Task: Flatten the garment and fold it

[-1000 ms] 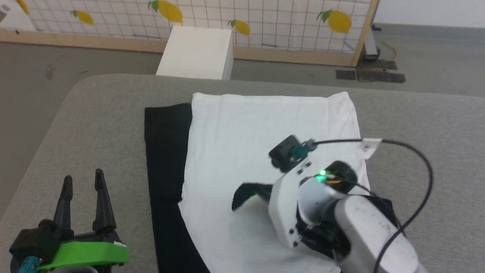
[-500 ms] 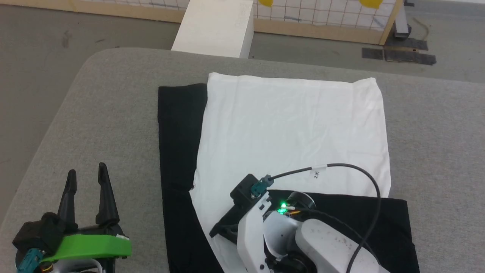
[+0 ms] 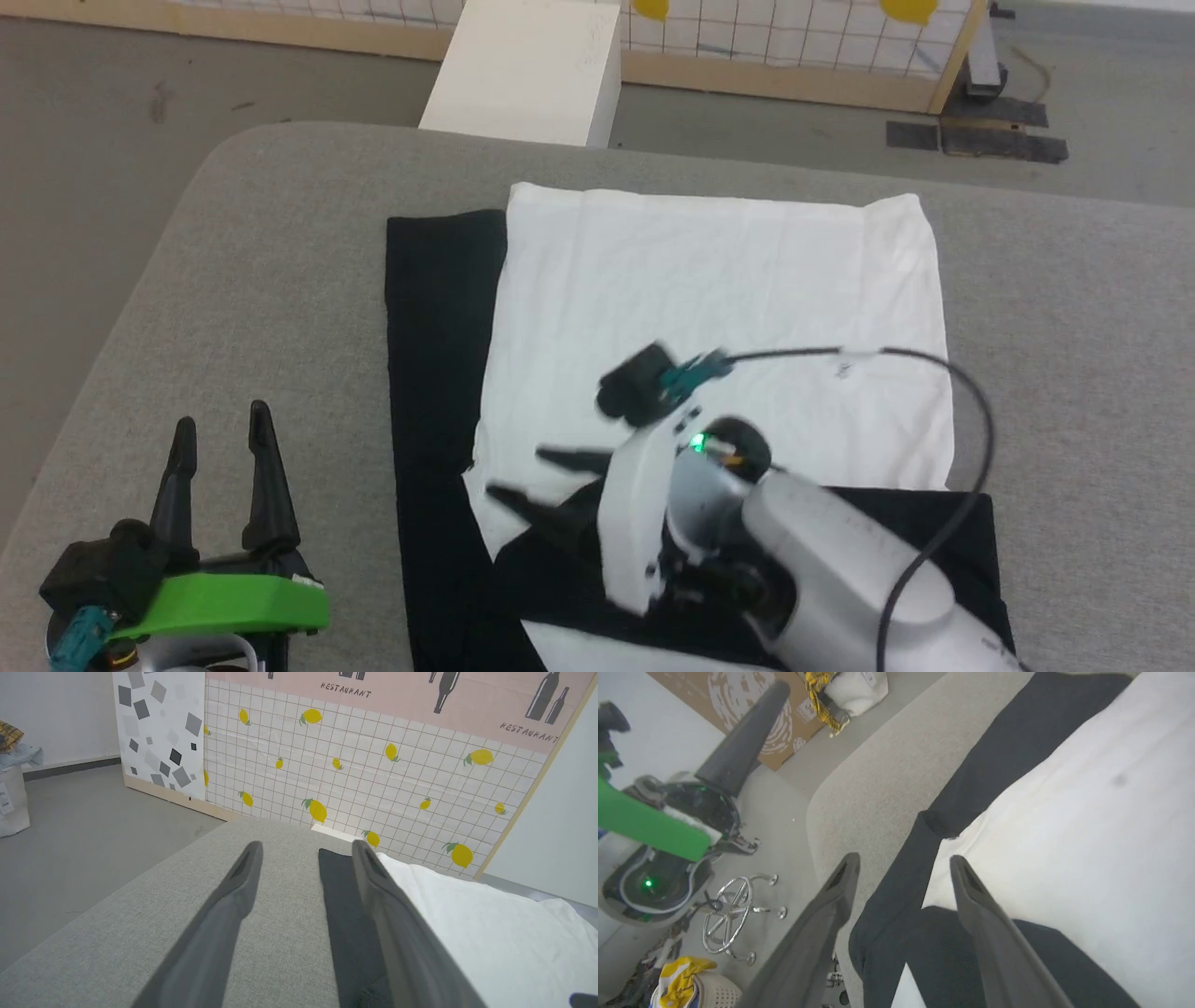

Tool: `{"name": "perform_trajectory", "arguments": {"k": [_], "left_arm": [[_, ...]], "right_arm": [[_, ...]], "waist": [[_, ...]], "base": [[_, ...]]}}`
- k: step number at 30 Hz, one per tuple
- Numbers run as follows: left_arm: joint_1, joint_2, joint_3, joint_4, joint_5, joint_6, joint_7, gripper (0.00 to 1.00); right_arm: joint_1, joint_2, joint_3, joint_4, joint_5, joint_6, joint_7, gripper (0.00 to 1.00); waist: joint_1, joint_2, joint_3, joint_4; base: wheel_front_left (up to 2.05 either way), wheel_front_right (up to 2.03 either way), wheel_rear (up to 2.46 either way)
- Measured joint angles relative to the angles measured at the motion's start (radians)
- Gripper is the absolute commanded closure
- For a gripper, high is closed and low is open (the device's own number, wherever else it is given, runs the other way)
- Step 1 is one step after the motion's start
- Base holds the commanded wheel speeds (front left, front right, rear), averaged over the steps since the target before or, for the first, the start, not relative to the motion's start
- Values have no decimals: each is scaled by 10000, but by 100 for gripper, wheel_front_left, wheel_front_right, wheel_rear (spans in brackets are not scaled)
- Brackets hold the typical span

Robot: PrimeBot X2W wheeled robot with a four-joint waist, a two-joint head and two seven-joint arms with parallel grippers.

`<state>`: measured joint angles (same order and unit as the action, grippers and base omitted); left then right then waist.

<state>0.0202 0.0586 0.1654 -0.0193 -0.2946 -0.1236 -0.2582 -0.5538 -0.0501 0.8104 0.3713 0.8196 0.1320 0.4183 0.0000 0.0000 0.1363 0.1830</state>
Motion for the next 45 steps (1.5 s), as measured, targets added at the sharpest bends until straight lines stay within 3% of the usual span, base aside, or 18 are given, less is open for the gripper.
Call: {"name": "perform_trajectory", "arguments": {"k": [6,11,16,21,25,29,36,45], "left_arm": [[29,17,-92,79,44,0,0,0],[48,56,-155,259,40,0,0,0],[34,75,-219,504,31,0,67,0],[-515,219,-418,825,-79,0,410,0],[-2080,731,-642,1409,-545,0,1254,0],[-4325,1714,-993,2220,-1097,0,2136,0],[-7832,3292,-1327,4510,-2817,0,5242,0],[-9521,4675,-1718,5894,-3845,-2,9026,0]], "right_arm": [[-196,-27,-2589,-435,-539,0,-1250,0],[215,-123,-5630,-1024,-1697,0,-2345,0],[1247,-113,-8126,-1789,-2917,-2,-2571,0],[2050,-48,-9624,-2803,-3685,-2,-2151,0],[2277,-35,-10192,-3547,-3735,-2,-1820,0],[2269,-21,-10362,-4146,-3776,-2,-1542,0],[1952,-8,-10337,-4951,-3789,-2,-1273,0],[1660,-8,-10247,-5645,-3787,-2,-1191,0]], "waist": [[0,0,-346,-262],[0,0,-563,-567],[0,1,-645,-861],[0,0,-434,-1005],[0,1,-25,-1022],[0,0,545,-1027],[2,0,1830,-1132],[3,0,3464,-1460]], "base": [[0,0,0],[0,0,0],[0,0,0],[0,0,0],[0,0,0],[0,0,0],[0,0,0],[0,0,0]]}}
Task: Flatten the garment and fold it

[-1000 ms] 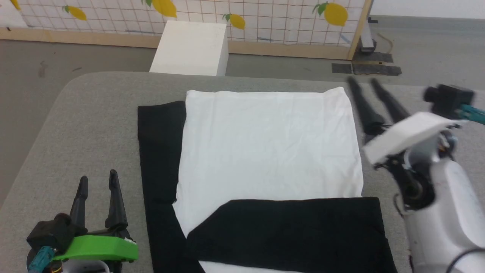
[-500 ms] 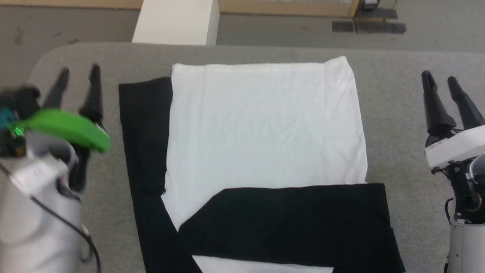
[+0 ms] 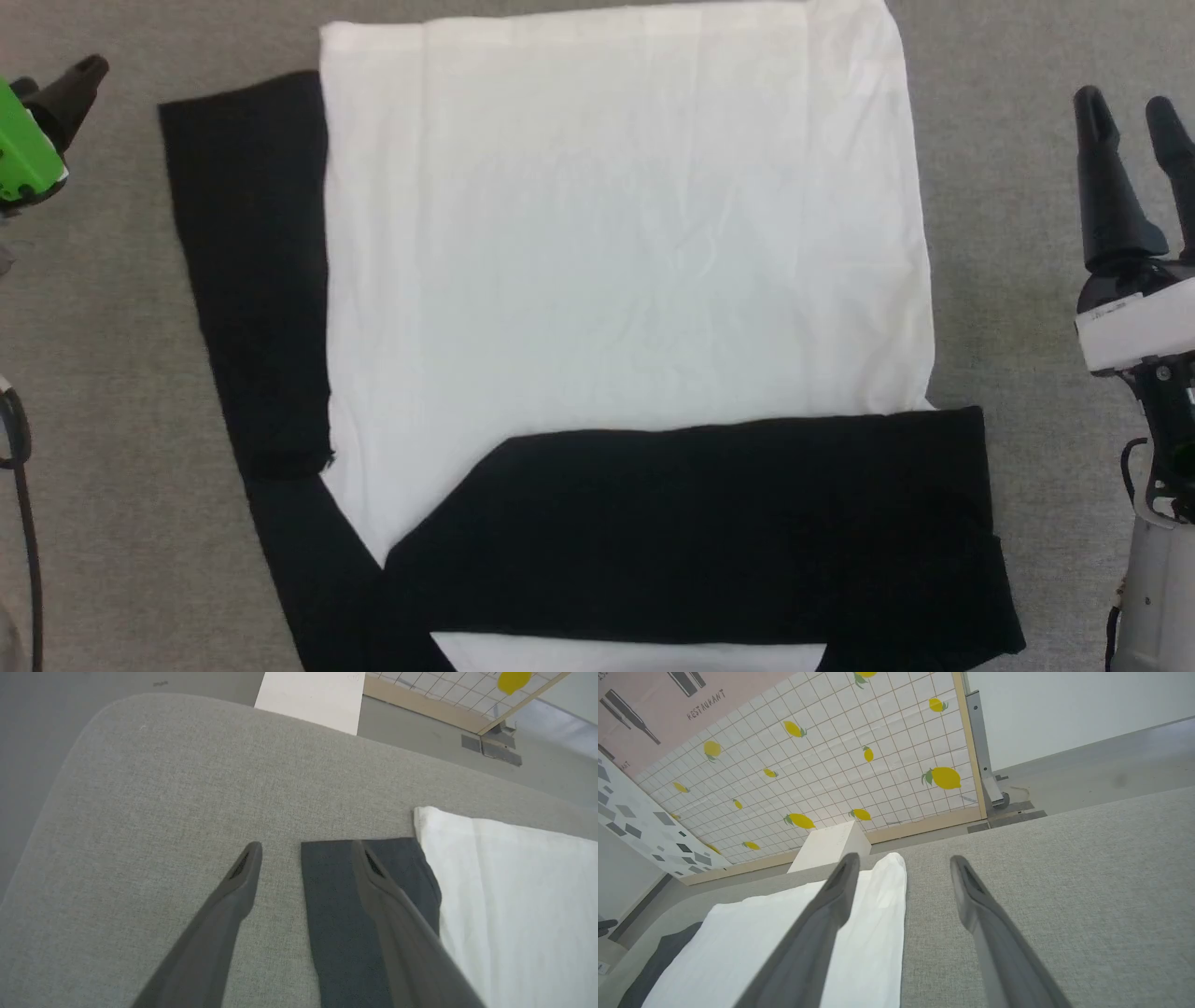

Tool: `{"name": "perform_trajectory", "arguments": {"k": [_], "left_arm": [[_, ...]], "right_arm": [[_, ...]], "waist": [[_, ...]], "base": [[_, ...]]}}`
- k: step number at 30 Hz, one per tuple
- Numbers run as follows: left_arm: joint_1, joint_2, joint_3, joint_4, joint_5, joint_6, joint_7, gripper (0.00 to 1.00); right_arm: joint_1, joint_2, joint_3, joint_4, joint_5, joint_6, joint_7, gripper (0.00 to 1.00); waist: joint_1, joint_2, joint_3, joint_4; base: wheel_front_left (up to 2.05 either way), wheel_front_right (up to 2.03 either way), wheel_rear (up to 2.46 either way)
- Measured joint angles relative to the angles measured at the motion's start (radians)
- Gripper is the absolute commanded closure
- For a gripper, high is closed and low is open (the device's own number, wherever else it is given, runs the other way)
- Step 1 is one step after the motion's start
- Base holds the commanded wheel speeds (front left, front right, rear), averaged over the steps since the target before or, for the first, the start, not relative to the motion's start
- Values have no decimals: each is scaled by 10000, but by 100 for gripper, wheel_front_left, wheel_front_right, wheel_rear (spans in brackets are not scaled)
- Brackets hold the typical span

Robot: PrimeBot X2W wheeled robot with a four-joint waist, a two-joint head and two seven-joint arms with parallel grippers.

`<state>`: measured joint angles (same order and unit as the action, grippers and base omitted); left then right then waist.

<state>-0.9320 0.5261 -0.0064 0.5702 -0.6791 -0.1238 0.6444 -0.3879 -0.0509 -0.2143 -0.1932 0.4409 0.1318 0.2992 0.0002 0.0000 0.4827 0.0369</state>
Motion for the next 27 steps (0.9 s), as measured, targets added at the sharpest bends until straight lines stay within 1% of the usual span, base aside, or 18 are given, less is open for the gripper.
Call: {"name": "perform_trajectory", "arguments": {"k": [2,5,9,12,15,16,17,18,22,27], "left_arm": [[-79,113,-136,146,-12,0,520,0],[-123,198,-274,309,-71,0,869,0],[-128,217,-376,405,-391,0,936,0],[-172,405,-464,378,-546,-31,1003,0],[-243,470,-523,403,-815,-36,1214,0],[-251,495,-518,408,-970,-42,1289,23],[-257,508,-506,407,-1101,-44,1302,89],[-257,506,-491,403,-1179,-44,1292,100],[-221,453,-516,393,-1482,-44,947,100],[-149,263,-518,546,-1607,-44,-222,100]], "right_arm": [[-13,2,-17,-100,0,0,0,0],[-27,2,-61,-219,0,0,-2,0],[-58,2,-109,-301,0,0,-2,0],[-79,2,-125,-332,10,0,-4,0],[-88,0,-148,-353,13,0,-2,0],[-89,2,-155,-353,13,0,-2,0],[-93,0,-173,-353,12,0,-2,0],[-112,0,-184,-353,12,0,-2,0],[-191,2,-224,-345,0,0,4,0],[-210,2,-255,-205,-23,0,42,0]], "waist": [[0,0,302,-69],[0,0,727,-166],[0,0,1192,-269],[-1,0,1428,-318],[-1,0,1597,-322],[-1,1,1626,-314],[-1,1,1645,-294],[-1,1,1659,-271],[-1,0,1641,-190],[-1,0,1397,-90]], "base": [[0,0,0],[0,0,0],[0,0,0],[0,0,0],[0,0,0],[0,0,0],[0,0,0],[0,0,0],[0,0,0],[0,0,0]]}}
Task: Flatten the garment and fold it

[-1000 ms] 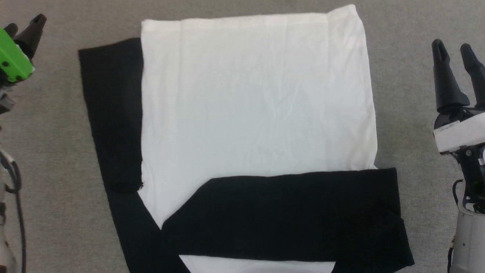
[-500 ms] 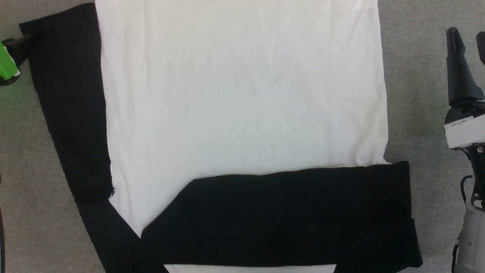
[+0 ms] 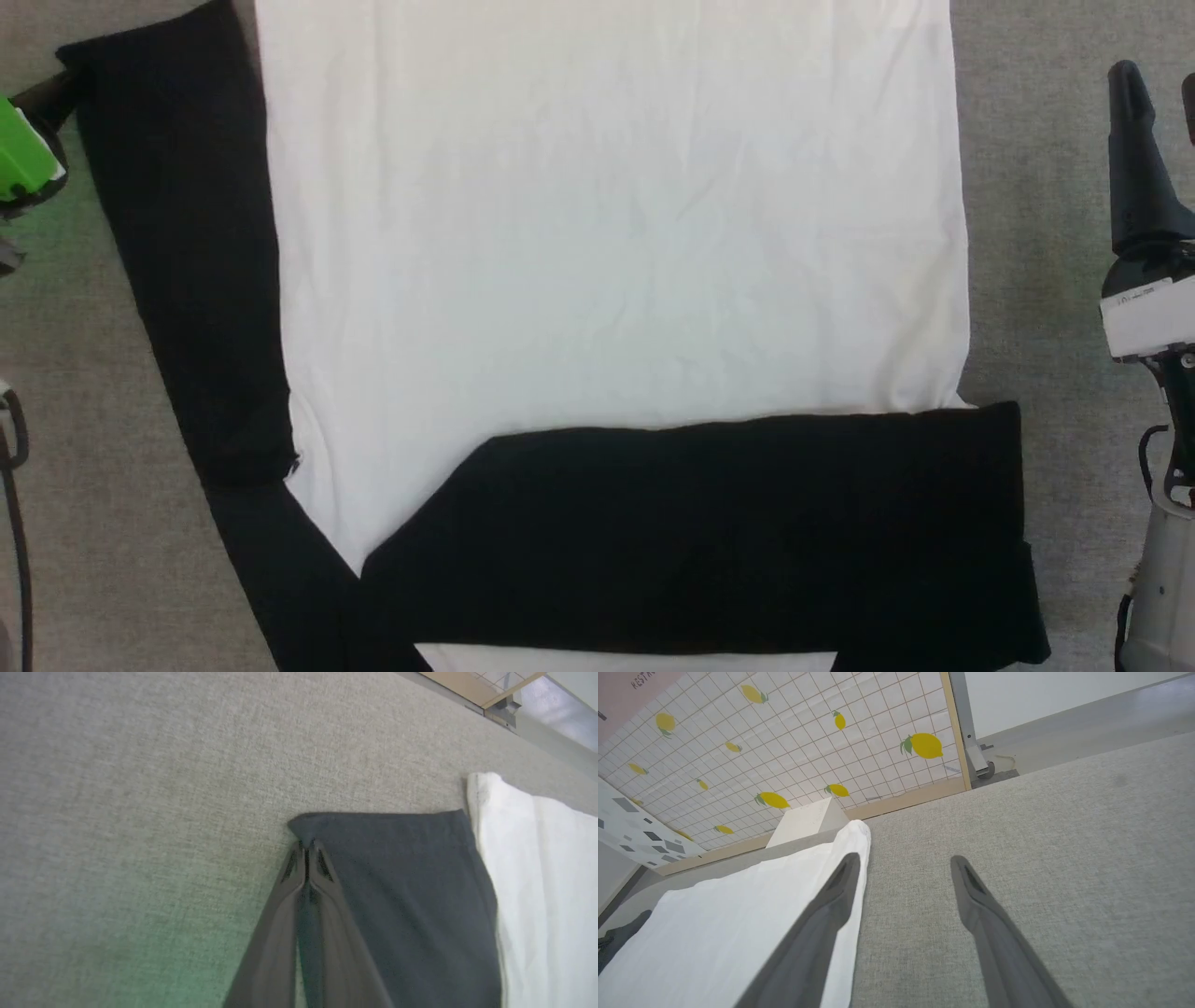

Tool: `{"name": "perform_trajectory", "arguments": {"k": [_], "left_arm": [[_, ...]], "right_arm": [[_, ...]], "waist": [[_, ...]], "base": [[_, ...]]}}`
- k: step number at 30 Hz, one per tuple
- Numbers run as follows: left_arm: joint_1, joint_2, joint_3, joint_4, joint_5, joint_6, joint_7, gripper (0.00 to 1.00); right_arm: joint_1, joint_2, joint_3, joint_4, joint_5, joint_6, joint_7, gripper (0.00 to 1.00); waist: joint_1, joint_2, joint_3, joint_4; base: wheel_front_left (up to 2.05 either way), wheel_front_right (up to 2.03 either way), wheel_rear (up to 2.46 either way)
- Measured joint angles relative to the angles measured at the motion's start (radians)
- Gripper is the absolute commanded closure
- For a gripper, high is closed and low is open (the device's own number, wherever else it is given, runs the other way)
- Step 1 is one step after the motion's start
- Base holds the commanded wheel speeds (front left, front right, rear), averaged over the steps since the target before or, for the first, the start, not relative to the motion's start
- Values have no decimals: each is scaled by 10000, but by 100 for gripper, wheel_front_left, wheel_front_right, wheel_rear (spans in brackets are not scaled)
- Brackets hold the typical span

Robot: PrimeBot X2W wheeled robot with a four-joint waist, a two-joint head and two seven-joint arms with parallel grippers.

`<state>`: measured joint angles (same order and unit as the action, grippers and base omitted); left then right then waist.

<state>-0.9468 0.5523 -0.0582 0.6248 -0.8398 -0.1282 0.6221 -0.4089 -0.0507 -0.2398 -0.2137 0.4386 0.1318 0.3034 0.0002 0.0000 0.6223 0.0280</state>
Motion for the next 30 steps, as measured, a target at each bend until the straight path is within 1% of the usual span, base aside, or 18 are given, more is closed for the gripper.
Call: {"name": "perform_trajectory", "arguments": {"k": [4,7,8,11,13,14,17,21,25,28,30], "left_arm": [[50,-153,347,548,-67,4,-1074,100],[92,-134,642,991,-92,90,-1776,100],[122,-140,775,1131,-100,203,-2057,100],[241,-144,989,1480,-119,466,-2502,100],[347,-182,1208,1584,-245,497,-2648,100],[400,-217,1379,1628,-474,497,-2692,100],[716,-165,1471,1593,-589,487,-2846,100],[976,-109,1597,1104,-665,485,-3009,100],[1101,-98,1532,190,-671,487,-2978,100],[1174,-293,1296,-702,-681,485,-2729,100],[1325,-560,1016,-1363,-675,497,-2502,100]], "right_arm": [[5,2,13,307,0,0,-19,0],[21,2,-23,525,6,0,-56,0],[50,2,-54,591,8,0,-58,0],[261,2,-186,807,21,0,-59,0],[451,0,-267,986,35,0,-59,0],[557,0,-297,1066,75,0,-67,0],[830,-2,-343,1298,236,0,-119,0],[1144,0,-391,1561,326,0,-180,0],[1371,6,-477,1697,483,0,-196,0],[1480,0,-545,1810,554,0,-224,0],[1560,4,-548,1881,566,0,-224,0]], "waist": [[-1,0,-378,83],[-1,0,-759,162],[-1,0,-911,194],[-2,0,-1386,304],[-2,0,-1720,387],[-2,0,-1907,434],[-2,0,-2461,574],[-2,0,-3196,764],[-3,-1,-3889,949],[-2,0,-4343,1077],[-3,0,-4612,1151]], "base": [[0,0,0],[0,0,0],[0,0,0],[0,0,0],[0,0,0],[0,0,0],[0,0,0],[0,0,0],[0,0,0],[0,0,0],[0,0,0]]}}
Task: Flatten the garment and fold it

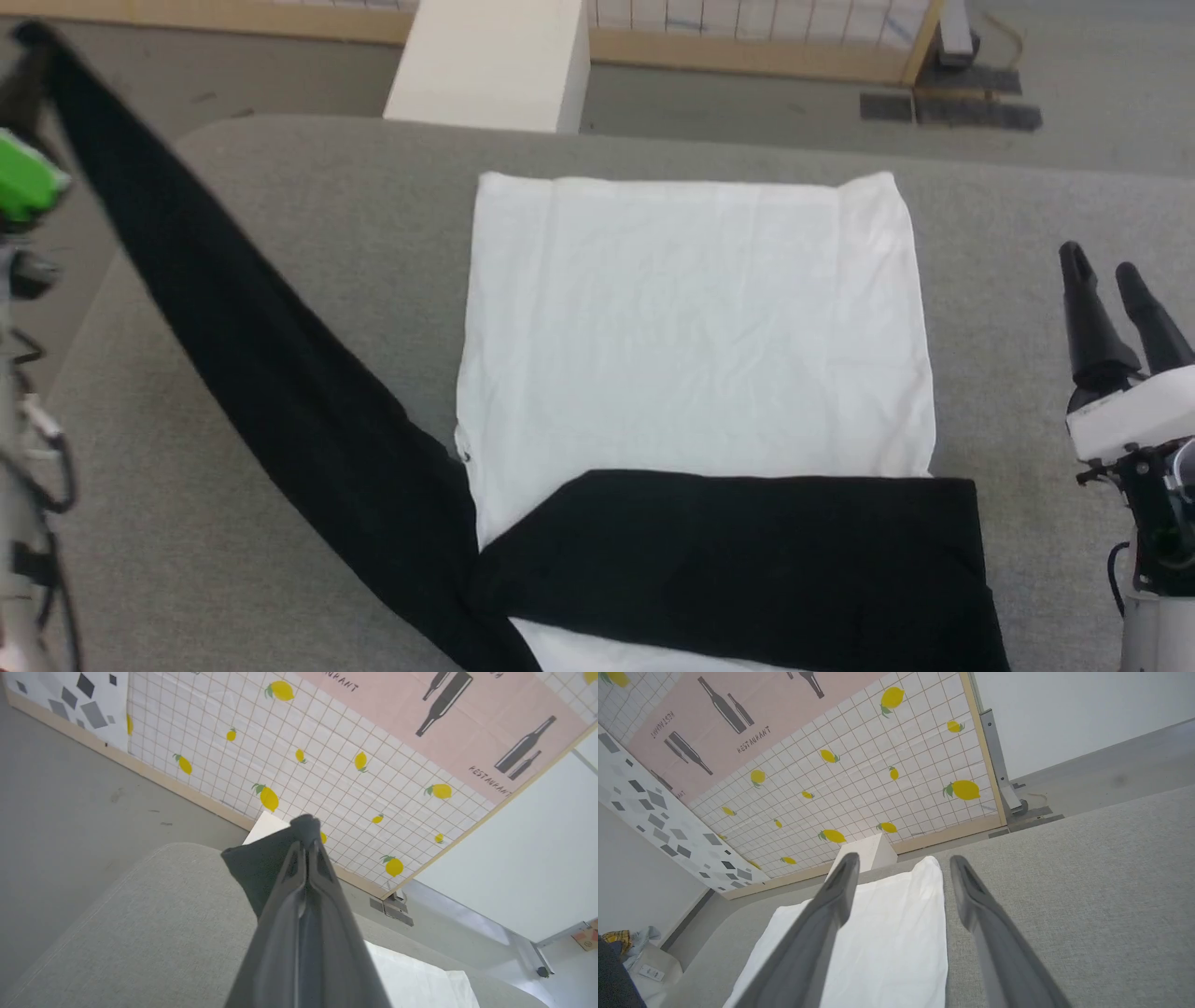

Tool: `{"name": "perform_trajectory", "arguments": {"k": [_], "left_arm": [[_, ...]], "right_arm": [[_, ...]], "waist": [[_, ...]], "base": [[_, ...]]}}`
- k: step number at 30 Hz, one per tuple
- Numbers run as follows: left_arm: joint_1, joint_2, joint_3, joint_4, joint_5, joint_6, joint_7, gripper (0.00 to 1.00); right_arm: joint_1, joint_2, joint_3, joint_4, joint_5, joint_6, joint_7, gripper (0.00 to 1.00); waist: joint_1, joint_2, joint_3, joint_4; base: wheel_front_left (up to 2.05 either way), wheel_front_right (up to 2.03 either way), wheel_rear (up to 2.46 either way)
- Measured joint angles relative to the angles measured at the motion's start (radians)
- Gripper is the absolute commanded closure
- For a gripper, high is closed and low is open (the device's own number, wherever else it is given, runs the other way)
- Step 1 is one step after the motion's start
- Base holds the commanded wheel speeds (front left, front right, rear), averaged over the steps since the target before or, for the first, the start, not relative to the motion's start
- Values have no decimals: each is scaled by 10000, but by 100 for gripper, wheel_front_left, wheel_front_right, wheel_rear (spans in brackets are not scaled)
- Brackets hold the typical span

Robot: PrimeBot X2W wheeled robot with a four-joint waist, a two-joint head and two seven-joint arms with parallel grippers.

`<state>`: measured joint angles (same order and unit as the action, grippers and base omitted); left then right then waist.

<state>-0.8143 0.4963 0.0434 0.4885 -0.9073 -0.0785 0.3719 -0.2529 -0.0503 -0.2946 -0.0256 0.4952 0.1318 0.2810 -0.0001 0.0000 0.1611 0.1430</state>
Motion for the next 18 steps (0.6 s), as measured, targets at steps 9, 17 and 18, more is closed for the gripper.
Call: {"name": "perform_trajectory", "arguments": {"k": [9,17,18], "left_arm": [[1564,-2255,-2508,-3078,213,345,1279,100],[2361,-4199,-5018,-2934,424,265,1639,100],[2408,-4297,-5333,-2742,447,234,1613,100]], "right_arm": [[318,0,-151,77,134,0,6,0],[335,6,33,88,259,0,36,0],[335,4,88,94,265,0,40,0]], "waist": [[0,0,-943,283],[0,0,-1118,108],[0,0,-1102,28]], "base": [[0,0,0],[0,0,0],[0,0,0]]}}
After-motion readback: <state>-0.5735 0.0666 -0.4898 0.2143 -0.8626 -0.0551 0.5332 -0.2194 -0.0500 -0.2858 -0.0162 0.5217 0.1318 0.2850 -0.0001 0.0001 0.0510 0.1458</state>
